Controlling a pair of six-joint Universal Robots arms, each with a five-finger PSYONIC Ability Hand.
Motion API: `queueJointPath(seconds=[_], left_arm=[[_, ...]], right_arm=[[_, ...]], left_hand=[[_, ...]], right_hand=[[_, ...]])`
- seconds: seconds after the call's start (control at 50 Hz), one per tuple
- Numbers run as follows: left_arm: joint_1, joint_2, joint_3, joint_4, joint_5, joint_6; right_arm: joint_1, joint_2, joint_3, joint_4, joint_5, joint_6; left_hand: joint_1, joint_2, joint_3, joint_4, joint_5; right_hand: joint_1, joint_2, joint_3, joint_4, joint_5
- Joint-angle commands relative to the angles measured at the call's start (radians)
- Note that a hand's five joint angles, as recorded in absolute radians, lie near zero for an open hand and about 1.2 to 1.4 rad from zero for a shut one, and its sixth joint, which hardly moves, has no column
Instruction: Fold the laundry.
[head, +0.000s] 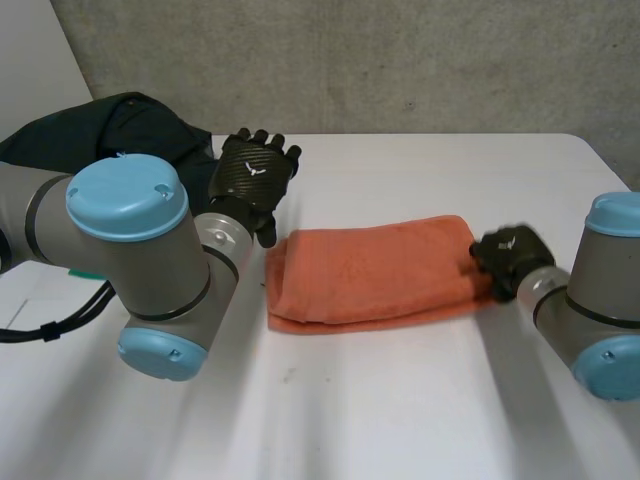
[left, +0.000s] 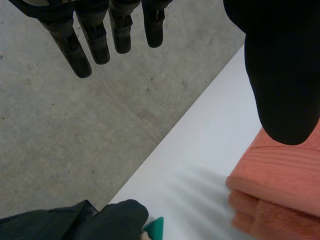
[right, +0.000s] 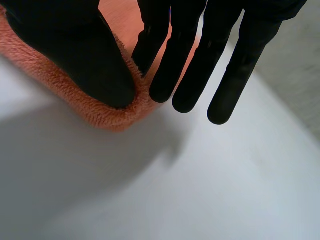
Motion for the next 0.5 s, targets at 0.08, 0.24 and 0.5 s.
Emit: queueJointPath(seconds=[0.08, 0.24, 0.5], left_arm=[[0.040, 0.050, -0.025, -0.010, -0.007, -0.011], [0.097, 0.099, -0.085, -0.010, -0.008, -0.043], [0.100, 0.096, -0.066, -0.003, -0.005, -0.054]], right_arm=[[0.195, -0.101, -0.105, -0.197, -0.053, 0.069], [0.420, 0.084, -0.180, -0.157, -0.255, 0.085], [0.421, 0.087, -0.274, -0.103, -0.251, 0.355]], left_hand=[[-0.017, -0.036, -0.038, -0.029, -0.050], [-0.017, -0.036, -0.038, -0.029, -0.050], [-0.017, -0.036, -0.038, -0.029, -0.050]], right_hand=[[0.368, 0.214, 0.211, 0.206, 0.235], [0.368, 0.214, 0.211, 0.206, 0.235], [-0.854, -1.008, -1.011, -1.016, -0.987]])
